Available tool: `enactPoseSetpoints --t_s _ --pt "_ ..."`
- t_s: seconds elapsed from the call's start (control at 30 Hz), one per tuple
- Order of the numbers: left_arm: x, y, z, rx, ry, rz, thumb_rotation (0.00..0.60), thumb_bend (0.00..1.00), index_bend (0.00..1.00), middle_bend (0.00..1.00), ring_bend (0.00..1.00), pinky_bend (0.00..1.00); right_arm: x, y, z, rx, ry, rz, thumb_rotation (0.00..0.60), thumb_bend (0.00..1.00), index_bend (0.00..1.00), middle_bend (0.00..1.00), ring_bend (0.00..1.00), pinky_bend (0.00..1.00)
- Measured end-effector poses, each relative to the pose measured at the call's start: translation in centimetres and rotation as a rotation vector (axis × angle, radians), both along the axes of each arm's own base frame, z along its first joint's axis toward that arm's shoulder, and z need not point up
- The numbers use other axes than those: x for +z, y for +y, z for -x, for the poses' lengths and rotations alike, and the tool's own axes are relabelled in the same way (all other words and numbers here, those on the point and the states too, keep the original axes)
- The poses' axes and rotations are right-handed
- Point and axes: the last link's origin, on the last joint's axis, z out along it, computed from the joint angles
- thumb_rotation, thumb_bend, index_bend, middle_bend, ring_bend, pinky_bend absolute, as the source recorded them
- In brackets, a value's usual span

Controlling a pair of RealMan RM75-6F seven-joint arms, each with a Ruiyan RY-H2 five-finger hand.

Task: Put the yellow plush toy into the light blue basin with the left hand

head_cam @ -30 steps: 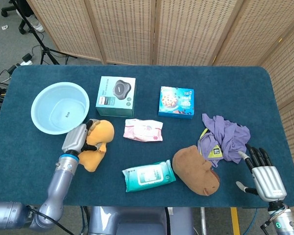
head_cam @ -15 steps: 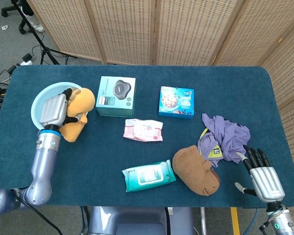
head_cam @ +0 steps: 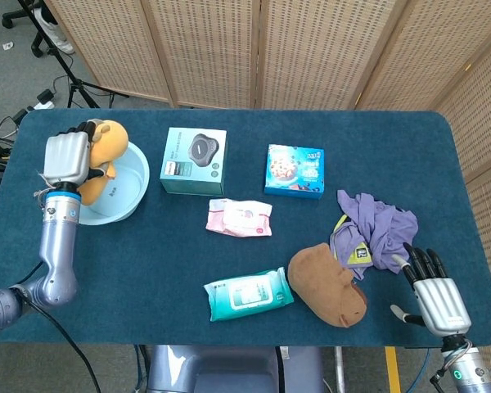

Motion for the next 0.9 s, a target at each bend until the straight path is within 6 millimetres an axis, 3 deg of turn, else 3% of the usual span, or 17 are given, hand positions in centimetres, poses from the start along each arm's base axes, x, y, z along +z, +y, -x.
enactPoseSetpoints --t_s 0.07,0.2,0.3,0.47,0.63,0.8,0.9 --pt "-0.4 0.3 0.8 0.003 0.025 -0.002 0.6 0.53 0.62 0.24 0.29 0.33 -0.1 -0.1 0.0 0.0 0.004 -0.003 0.6 0.21 0.14 0.0 0.0 0.0" --pt "-1.3 0.5 2.5 0.022 0.062 0.011 0.6 0.4 0.43 0.05 0.08 0.08 -0.3 -0.1 0.0 0.0 0.004 -0.007 0.6 0.21 0.14 0.0 0.0 0.0" --pt "-1.9 0.5 3.7 0.038 0.08 0.037 0.6 0.29 0.27 0.0 0.0 0.0 -0.3 -0.1 -0.1 0.001 0.003 -0.007 0.6 0.21 0.14 0.0 0.0 0.0" --pt "-2.4 0.5 4.9 0.049 0.09 0.061 0.6 0.15 0.11 0.0 0.0 0.0 -0.4 0.0 -0.1 0.001 0.004 -0.011 0.6 0.21 0.14 0.0 0.0 0.0" --pt "-2.5 0.4 5.0 0.039 0.084 0.064 0.6 0.08 0.02 0.0 0.0 0.0 -0.4 0.0 -0.1 0.0 0.003 -0.012 0.6 0.21 0.14 0.0 0.0 0.0" --pt "-2.4 0.3 4.8 0.032 0.068 0.061 0.6 0.08 0.01 0.0 0.0 0.0 -0.3 0.0 -0.1 0.001 0.0 -0.012 0.6 0.21 0.14 0.0 0.0 0.0" --pt "-2.3 0.2 4.6 0.027 0.044 0.059 0.6 0.13 0.01 0.0 0.0 0.0 -0.2 0.0 -0.1 0.001 -0.001 -0.01 0.6 0.21 0.14 0.0 0.0 0.0"
